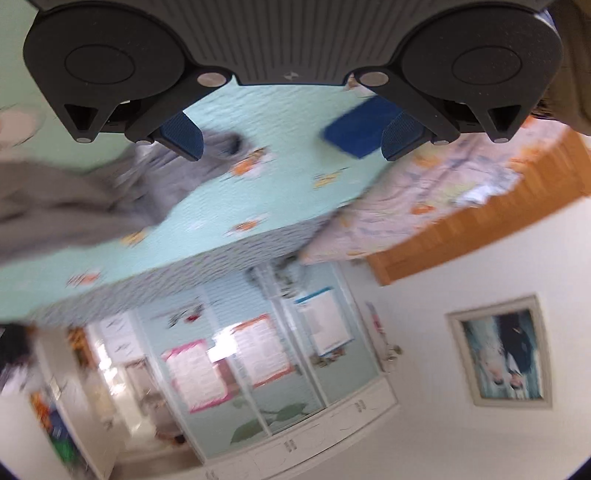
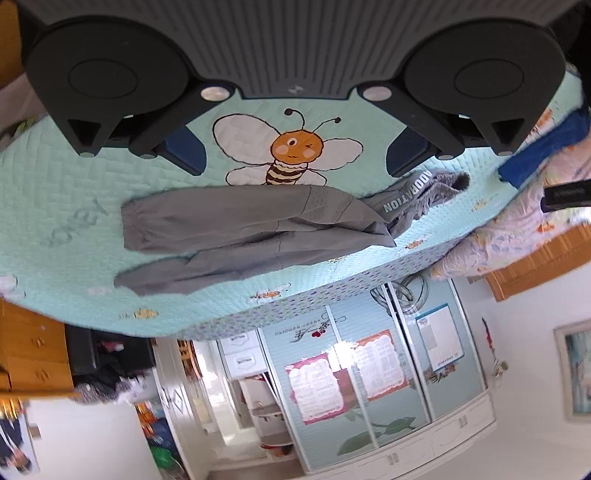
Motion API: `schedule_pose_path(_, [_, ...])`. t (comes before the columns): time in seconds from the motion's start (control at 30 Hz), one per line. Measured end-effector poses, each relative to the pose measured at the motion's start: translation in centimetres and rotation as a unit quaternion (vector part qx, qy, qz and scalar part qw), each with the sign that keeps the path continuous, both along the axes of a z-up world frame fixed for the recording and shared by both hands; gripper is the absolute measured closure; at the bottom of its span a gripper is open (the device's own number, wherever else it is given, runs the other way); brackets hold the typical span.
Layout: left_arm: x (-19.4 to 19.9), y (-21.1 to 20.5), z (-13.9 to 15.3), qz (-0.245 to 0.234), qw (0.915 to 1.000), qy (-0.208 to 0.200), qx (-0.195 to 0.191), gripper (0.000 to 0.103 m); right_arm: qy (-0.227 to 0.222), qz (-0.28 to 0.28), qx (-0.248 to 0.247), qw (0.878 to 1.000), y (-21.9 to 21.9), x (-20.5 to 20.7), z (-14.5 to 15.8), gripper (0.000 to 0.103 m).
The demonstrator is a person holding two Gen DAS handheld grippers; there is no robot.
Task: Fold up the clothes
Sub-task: 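Grasp the ADORATION waistband with the left gripper and lift it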
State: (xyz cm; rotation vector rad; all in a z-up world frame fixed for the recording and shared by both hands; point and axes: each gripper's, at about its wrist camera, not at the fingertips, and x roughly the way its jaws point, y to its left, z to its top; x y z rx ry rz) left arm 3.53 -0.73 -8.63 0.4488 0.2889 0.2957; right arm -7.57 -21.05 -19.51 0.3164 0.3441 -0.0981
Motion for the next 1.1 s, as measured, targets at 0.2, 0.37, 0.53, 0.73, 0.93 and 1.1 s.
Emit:
schedule_pose_path(0.2, [1.9,-3.0,-4.4,-0.021,0.9865,-0.034,0.159,0.000,-0.019,0.054,-0.061,0.997,2.2,1.5,1.0,0.000])
schedule_pose_path(0.37, [6.7,-4.1,-7.3,-0.064,0.9719,-0.017,0.226,0.001,0.007,0.079,-0.060,0.995,3.1,4.0,-0.1,0.000])
schedule_pose_path(0.53, [12.4,-4.1,-10.8,-0.166,0.9398,0.018,0.298,0.001,0.058,0.078,-0.046,0.994,2.6,5.9,-2.4,0.000])
schedule_pose_path(0.73, [17.9,-3.0,-12.6,-0.283,0.9218,0.084,0.251,0.001,0.071,0.044,-0.013,0.996,0.6,8.8,-2.9,0.000])
schedule_pose_path(0.93, [20.4,-1.9,-13.0,-0.321,0.9260,0.090,0.177,0.001,0.108,0.040,0.000,0.993,0.5,11.2,-5.2,0.000])
schedule_pose_path(1.1, [22.6,-2.8,-13.8,-0.334,0.9225,0.101,0.166,0.001,0.120,0.035,-0.018,0.992,1.2,11.5,-6.6,0.000])
